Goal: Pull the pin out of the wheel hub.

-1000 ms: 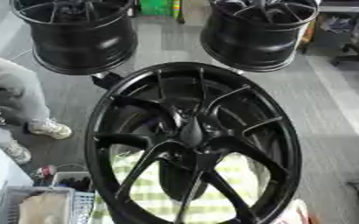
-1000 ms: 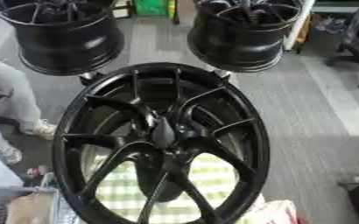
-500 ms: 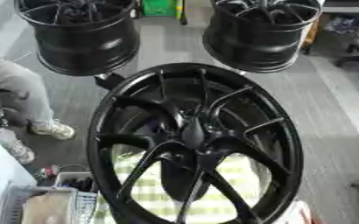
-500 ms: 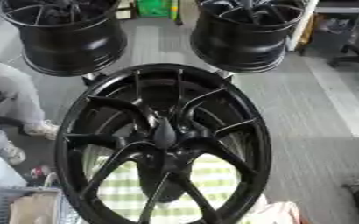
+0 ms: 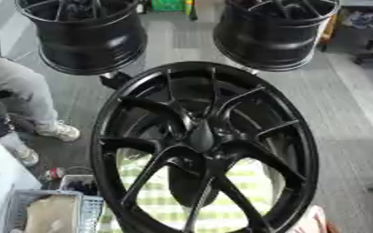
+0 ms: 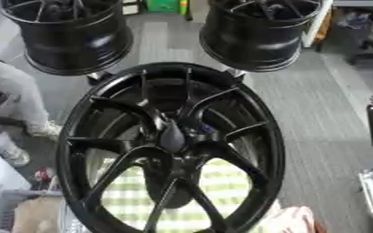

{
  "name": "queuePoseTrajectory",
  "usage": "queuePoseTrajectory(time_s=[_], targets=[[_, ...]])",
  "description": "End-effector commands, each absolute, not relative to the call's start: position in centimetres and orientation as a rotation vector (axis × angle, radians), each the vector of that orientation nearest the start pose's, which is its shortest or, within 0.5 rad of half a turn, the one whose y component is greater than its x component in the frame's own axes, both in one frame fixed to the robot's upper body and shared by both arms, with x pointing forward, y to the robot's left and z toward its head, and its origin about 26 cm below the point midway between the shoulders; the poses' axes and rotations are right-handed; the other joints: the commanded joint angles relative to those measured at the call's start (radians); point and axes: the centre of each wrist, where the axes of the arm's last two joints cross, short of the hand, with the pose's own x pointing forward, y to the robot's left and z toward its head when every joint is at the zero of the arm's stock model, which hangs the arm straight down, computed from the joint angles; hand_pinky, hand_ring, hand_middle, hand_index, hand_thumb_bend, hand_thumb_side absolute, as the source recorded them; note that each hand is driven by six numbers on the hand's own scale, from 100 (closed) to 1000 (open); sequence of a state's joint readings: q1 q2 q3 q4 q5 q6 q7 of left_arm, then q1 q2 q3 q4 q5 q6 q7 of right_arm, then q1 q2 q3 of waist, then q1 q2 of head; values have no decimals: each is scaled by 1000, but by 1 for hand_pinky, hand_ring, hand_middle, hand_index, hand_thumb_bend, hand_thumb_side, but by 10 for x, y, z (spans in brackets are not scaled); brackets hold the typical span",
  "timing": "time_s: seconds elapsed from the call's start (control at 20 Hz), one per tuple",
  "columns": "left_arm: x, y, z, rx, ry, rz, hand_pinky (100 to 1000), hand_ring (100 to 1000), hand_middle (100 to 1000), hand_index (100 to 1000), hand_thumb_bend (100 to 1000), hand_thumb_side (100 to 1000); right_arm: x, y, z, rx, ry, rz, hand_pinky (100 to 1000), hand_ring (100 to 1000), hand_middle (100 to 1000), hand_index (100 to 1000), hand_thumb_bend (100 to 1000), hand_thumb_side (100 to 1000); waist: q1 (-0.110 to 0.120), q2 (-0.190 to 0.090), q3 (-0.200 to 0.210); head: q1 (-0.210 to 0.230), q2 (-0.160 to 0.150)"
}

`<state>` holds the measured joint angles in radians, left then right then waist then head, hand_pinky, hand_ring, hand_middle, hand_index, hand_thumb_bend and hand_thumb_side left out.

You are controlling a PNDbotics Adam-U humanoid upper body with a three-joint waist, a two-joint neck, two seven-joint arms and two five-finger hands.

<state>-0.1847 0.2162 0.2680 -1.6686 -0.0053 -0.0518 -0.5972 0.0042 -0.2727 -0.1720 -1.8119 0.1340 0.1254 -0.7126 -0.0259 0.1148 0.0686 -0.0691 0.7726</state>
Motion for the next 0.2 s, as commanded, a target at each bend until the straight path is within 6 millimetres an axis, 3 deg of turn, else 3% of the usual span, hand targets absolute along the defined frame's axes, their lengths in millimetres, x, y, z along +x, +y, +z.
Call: queuePoseTrajectory(time_s=[0.05,0.2], targets=[[311,341,98,-57,-1834,-589,649,597,641,817,100,822,273,-327,77,-912,-1749,-470,580,596,722,908,100,691,5,-7,-2,11,-3],[310,340,96,-66,-1830,-591,649,598,640,816,100,826,277,-319,72,-867,-1766,-493,578,593,714,903,100,698,10,-5,-6,13,-3]])
